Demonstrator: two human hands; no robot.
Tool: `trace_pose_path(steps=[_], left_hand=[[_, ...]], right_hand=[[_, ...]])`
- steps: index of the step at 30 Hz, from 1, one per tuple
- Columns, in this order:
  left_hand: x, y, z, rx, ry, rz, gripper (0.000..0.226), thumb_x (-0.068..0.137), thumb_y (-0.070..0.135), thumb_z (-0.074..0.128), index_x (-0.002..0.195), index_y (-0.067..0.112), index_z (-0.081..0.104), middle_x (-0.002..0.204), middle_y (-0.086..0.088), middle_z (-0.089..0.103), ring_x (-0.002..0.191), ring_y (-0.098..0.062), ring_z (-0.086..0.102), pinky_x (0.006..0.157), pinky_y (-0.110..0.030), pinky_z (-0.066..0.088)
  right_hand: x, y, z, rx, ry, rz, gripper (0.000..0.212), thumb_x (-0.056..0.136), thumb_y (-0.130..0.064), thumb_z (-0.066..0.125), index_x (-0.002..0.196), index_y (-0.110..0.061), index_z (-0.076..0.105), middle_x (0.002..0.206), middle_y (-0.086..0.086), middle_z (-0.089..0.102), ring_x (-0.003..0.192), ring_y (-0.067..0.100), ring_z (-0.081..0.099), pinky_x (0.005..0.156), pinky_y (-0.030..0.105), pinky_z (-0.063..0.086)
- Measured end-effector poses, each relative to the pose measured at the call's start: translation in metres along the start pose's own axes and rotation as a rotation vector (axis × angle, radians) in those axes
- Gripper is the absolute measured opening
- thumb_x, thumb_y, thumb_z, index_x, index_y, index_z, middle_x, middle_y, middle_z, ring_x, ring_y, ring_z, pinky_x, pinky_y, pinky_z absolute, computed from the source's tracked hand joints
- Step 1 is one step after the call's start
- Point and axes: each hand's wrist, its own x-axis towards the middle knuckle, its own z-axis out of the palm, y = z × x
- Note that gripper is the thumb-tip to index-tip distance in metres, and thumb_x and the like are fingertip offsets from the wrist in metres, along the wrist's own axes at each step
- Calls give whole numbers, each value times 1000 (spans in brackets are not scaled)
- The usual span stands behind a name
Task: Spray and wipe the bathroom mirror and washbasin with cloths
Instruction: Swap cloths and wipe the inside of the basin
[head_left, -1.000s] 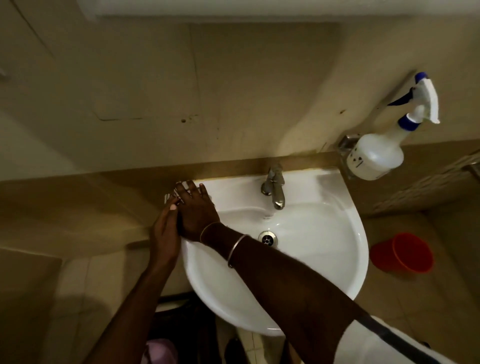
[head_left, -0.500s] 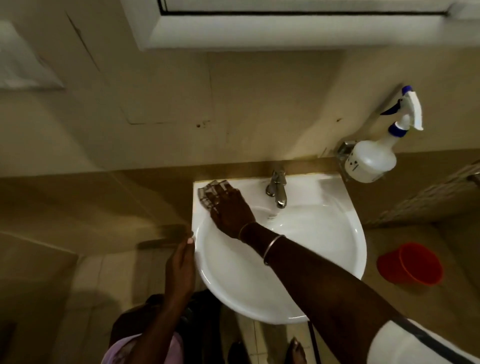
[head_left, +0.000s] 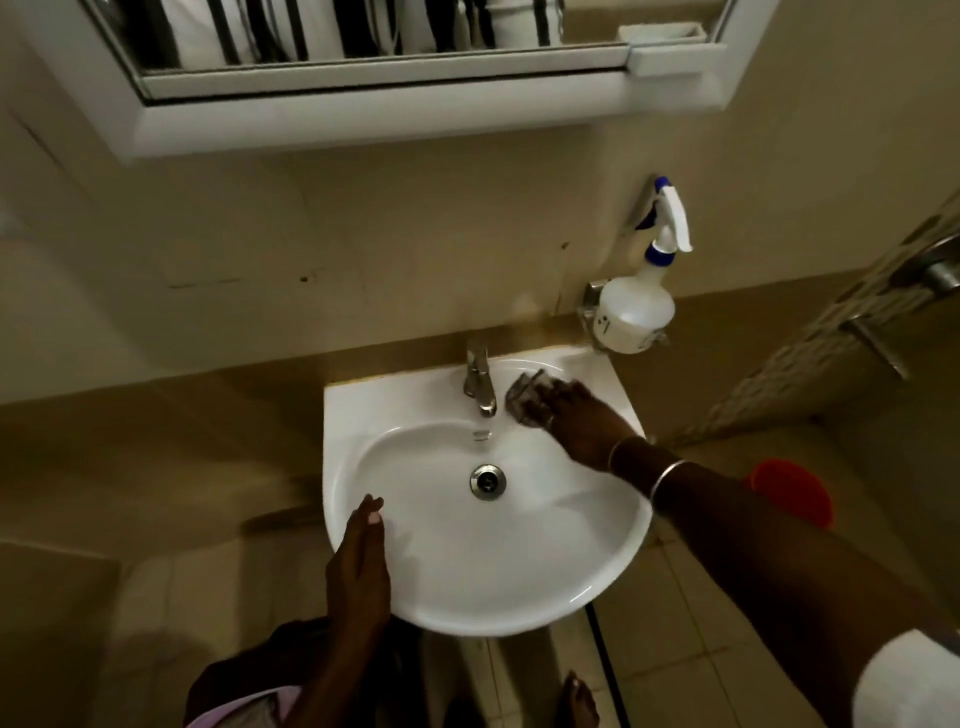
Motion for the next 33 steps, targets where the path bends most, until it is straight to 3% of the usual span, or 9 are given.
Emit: trace_pose_path(steps=[6, 11, 14, 17, 19, 23, 27, 30, 33], left_hand=[[-24, 11, 31, 30, -68, 15, 42, 106, 38, 47, 141, 20, 62, 144, 8, 57, 132, -8, 48, 111, -27, 35], [-47, 23, 62, 37, -149, -4, 47, 105, 44, 47, 143, 20, 61, 151, 3, 55, 136, -7, 45, 113, -26, 32], [-61, 29, 74, 27, -152, -28, 45, 106, 42, 47, 142, 19, 62, 151, 3, 54, 138, -9, 45, 113, -24, 31], [-73, 29, 80, 21, -150, -49, 44, 107, 42, 47, 141, 18, 63, 150, 3, 56, 135, -6, 46, 112, -23, 31], [-81, 29, 82, 2, -130, -74, 44, 108, 41, 46, 141, 17, 63, 148, 4, 56, 132, -5, 47, 110, -22, 31], [-96, 31, 85, -44, -50, -111, 42, 110, 36, 45, 140, 14, 63, 140, 6, 58, 128, -6, 47, 107, -22, 32], [-107, 27, 81, -87, 62, -133, 37, 110, 29, 44, 133, 12, 67, 132, 6, 62, 125, -8, 51, 104, -22, 34], [-115, 20, 72, -127, 120, -150, 31, 109, 27, 47, 127, 16, 70, 127, 6, 64, 121, -11, 55, 103, -25, 39], [-117, 12, 60, -179, 189, -172, 27, 108, 25, 51, 120, 17, 74, 124, 3, 69, 116, -14, 62, 102, -30, 47]], right_hand=[[-42, 61, 4, 206, -194, 278, 62, 105, -19, 43, 162, -30, 22, 172, 7, 12, 157, 38, 11, 120, 60, 28], [-95, 43, 22, 262, -151, 260, 49, 94, -26, 46, 139, -14, 63, 151, 20, 51, 138, 56, 43, 106, 69, 43], [-134, 20, 24, 340, -205, 234, 55, 100, -41, 30, 145, -24, 58, 156, 8, 48, 149, 44, 32, 119, 63, 29], [-161, -7, 16, 427, -89, 272, 49, 105, -39, 32, 145, -27, 57, 154, 3, 51, 151, 28, 29, 125, 50, 23], [-173, -27, 7, 505, 1, 354, 44, 102, -31, 41, 140, -21, 62, 149, 8, 56, 145, 32, 33, 122, 50, 29], [-187, -74, 8, 580, -21, 436, 45, 104, -31, 39, 145, -22, 55, 156, 12, 47, 147, 44, 32, 121, 62, 26], [-191, -128, 6, 525, 26, 457, 52, 95, -19, 58, 147, -17, 53, 153, 20, 48, 142, 49, 39, 118, 65, 30], [-190, -171, -14, 544, 59, 385, 54, 88, -17, 50, 142, -12, 56, 144, 23, 56, 138, 44, 38, 120, 56, 18], [-183, -211, -18, 555, -65, 249, 57, 92, -20, 43, 147, -15, 53, 148, 22, 53, 136, 46, 50, 121, 54, 14]])
